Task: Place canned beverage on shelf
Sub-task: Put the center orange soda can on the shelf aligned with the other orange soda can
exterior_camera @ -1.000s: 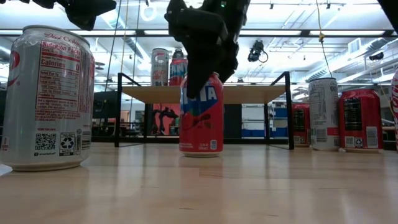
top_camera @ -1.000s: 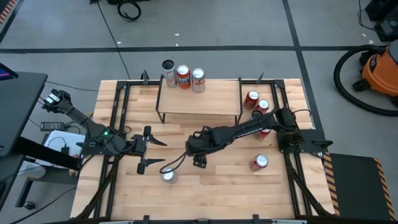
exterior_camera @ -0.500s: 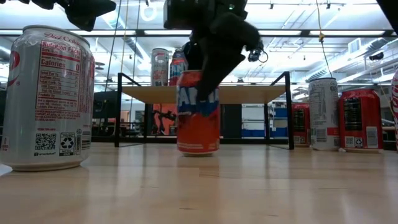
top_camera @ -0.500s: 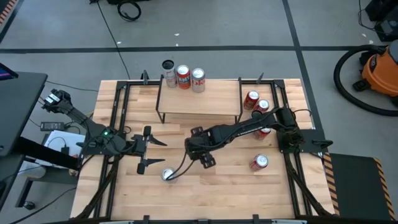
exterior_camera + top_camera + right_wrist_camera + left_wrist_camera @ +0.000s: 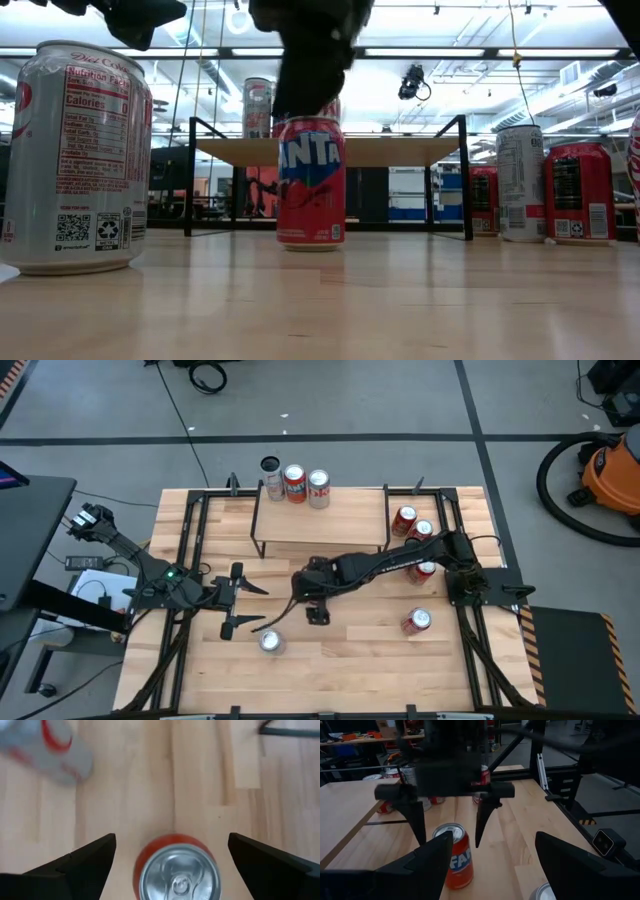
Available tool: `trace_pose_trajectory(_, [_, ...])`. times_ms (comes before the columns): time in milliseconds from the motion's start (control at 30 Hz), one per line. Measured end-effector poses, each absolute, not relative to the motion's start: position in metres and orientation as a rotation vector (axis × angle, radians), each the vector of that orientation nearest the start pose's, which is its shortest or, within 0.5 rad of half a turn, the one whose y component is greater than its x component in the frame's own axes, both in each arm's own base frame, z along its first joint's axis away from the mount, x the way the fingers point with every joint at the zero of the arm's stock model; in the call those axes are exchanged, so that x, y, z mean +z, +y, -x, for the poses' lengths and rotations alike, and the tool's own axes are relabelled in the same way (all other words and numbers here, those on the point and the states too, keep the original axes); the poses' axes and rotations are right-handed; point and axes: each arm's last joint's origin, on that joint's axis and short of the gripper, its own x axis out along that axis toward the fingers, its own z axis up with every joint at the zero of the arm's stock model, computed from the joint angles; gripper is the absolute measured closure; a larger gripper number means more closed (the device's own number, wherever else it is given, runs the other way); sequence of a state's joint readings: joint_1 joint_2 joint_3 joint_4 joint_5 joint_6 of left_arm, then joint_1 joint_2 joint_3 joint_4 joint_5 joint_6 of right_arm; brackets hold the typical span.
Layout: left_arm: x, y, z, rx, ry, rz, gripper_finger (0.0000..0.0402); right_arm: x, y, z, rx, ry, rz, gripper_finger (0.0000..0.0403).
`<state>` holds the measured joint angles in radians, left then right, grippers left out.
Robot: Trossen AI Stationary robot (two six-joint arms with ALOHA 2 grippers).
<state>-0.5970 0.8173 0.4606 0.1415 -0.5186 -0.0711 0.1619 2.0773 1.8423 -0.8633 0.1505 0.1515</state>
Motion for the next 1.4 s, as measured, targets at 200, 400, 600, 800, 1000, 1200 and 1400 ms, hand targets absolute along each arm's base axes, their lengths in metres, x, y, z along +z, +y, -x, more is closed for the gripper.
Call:
trace_pose_trajectory(200, [0.247, -0.090, -0.157, -0.071, 0.186, -0.041, 0.0109, 0.248, 0.065, -0.437, -0.252, 1.076, -0.150, 0.0011])
trace_pose_trajectory(400, [0.247, -0.090, -0.157, -0.071, 0.186, -0.038, 0.0109, 0.234, 0.071, -0.432, -0.327, 1.095, -0.247, 0.0022])
trace_pose_trajectory(600, [0.247, -0.090, -0.157, -0.071, 0.186, -0.037, 0.0109, 0.220, 0.070, -0.428, -0.363, 1.121, -0.273, 0.0044])
trace_pose_trajectory(800, [0.247, -0.090, -0.157, -0.071, 0.186, -0.032, 0.0109, 0.218, 0.063, -0.430, -0.340, 1.114, -0.246, 0.0089])
trace_pose_trajectory(1000, [0.247, -0.090, -0.157, -0.070, 0.187, -0.033, 0.0109, 0.239, 0.050, -0.439, -0.204, 1.109, -0.152, 0.0092])
trace_pose_trajectory(1200, [0.240, -0.087, -0.153, -0.054, 0.261, -0.049, 0.0109, 0.287, 0.028, -0.445, -0.107, 1.040, -0.023, 0.0086])
trace_pose_trajectory(1400, [0.242, -0.078, -0.141, -0.046, 0.291, -0.024, 0.0109, 0.328, -0.002, -0.447, -0.097, 0.932, 0.035, 0.0085])
